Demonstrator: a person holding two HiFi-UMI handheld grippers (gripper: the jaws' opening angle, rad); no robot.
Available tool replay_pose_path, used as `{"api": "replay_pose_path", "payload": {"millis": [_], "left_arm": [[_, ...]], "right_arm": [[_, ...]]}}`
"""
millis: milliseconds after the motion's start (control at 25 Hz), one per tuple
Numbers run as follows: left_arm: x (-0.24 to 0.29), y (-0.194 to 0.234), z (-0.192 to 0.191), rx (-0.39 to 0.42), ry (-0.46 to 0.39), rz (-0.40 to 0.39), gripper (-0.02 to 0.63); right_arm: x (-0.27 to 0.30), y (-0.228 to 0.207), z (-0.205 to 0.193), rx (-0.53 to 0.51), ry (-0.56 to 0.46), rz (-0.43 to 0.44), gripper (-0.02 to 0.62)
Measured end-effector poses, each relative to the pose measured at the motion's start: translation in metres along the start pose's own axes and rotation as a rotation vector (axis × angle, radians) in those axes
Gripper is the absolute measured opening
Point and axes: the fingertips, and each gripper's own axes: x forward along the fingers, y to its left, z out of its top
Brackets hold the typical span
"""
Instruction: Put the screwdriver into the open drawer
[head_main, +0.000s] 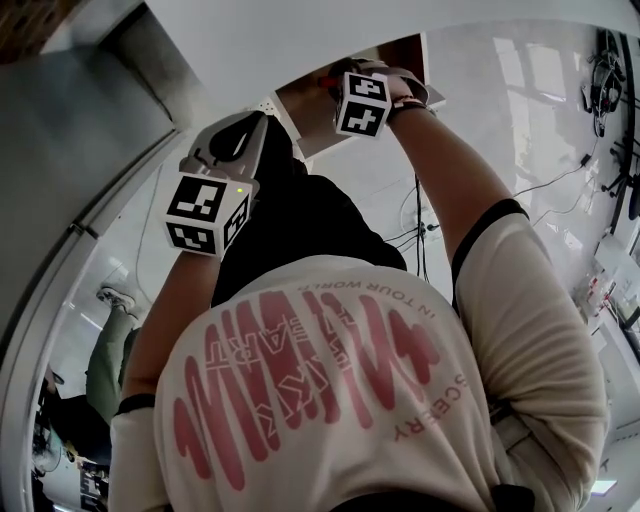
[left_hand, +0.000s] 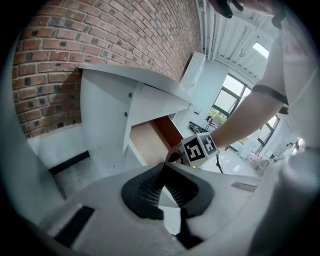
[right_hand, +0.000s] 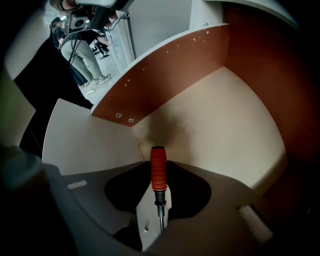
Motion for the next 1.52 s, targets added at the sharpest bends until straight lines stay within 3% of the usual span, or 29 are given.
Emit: {"api": "replay_pose_path", "payload": {"millis": [440, 1080, 1520], "left_arm": [[0.025, -0.019, -0.015, 0.01, 0.029, -0.05, 0.002], [0.028, -0.009, -0.023, 0.01, 0.041, -0.04, 0.002], [0.026, -0.01, -0.023, 0.007, 0.041, -0.037, 0.002]], "right_arm": [[0.016, -0.005, -0.013, 0.03, 0.015, -0.003, 0.114], [0.027, -0.01, -0.015, 0.037, 0.033, -0.014, 0.114], [0.029, -0.004, -0.017, 0.041, 0.051, 0.042, 0.123]]}}
